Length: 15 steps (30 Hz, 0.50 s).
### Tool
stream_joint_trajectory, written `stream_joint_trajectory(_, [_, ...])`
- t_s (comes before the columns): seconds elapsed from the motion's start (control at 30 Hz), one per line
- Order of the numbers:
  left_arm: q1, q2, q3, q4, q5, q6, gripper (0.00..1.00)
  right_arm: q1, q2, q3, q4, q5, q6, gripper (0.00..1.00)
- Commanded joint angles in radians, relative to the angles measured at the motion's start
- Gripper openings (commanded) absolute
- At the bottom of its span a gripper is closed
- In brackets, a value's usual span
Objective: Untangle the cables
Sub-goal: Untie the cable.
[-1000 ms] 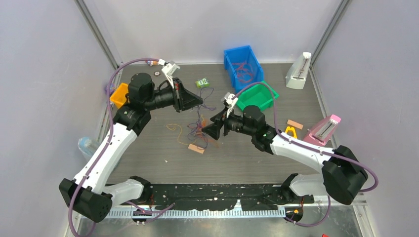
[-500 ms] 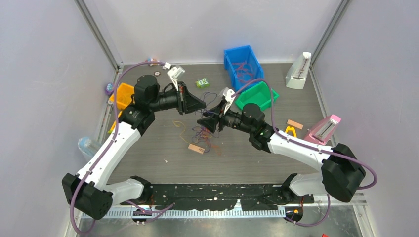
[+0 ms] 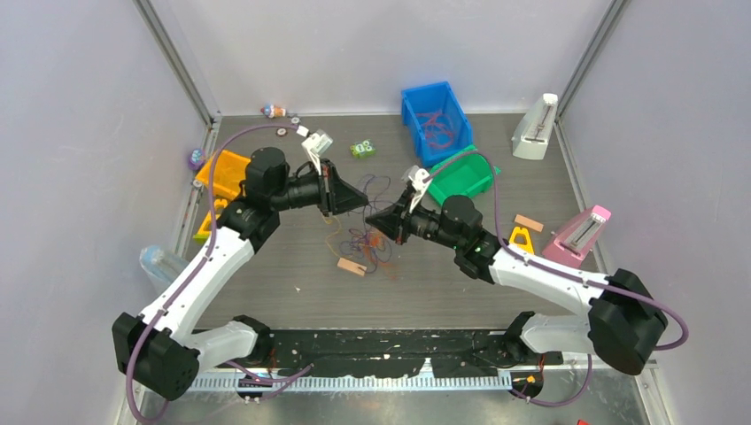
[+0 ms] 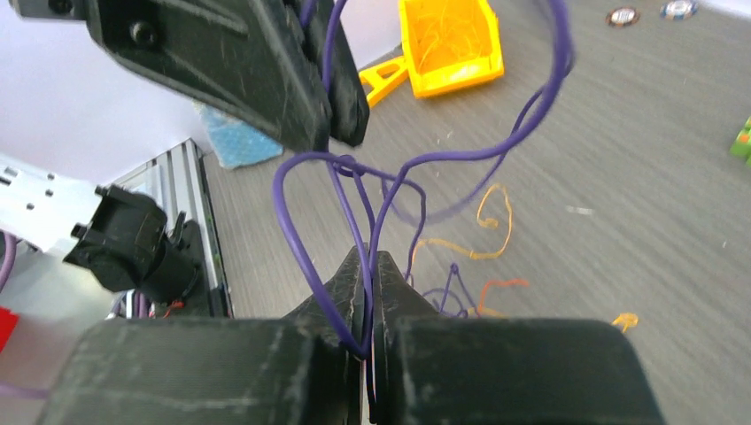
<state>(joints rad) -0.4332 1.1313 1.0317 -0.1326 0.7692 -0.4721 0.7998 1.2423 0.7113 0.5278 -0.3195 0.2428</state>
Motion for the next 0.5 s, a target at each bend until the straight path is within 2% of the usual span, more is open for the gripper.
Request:
stream_joint_trajectory(0.0, [-0.006, -0.027, -0.047, 0.073, -0.008, -0.026, 0.16, 0.006, -0.099, -0.072, -0.024, 0.007, 0.047, 0.05])
stream_joint_trajectory(0.1, [-0.006, -0.02, -0.072, 0.077, -0.029, -0.039, 0.56, 0.006, -0.134, -0.101, -0.077, 0.019, 0.052, 0.06])
stream_joint_trajectory(0.13, [-0.006, -0.02, -0.082, 0.075, -0.046, -0.039, 0.66, 0.006, -0.148, -0.102, -0.108, 0.034, 0.053, 0.05])
stream_joint_trajectory(0.23, [-0.005, -0.038, -0.124, 0.106, -0.088, -0.047, 0.87, 0.006, -0.165, -0.106, -0.158, 0.074, 0.052, 0.05])
stream_joint_trajectory(0.3, [-0.005, -0.056, -0.152, 0.125, -0.114, -0.054, 0.94, 0.006, -0.171, -0.109, -0.18, 0.102, 0.053, 0.05])
stream_joint_trajectory(0.47, [-0.006, -0.083, -0.183, 0.126, -0.154, -0.047, 0.95, 0.005, -0.172, -0.116, -0.187, 0.126, 0.05, 0.06])
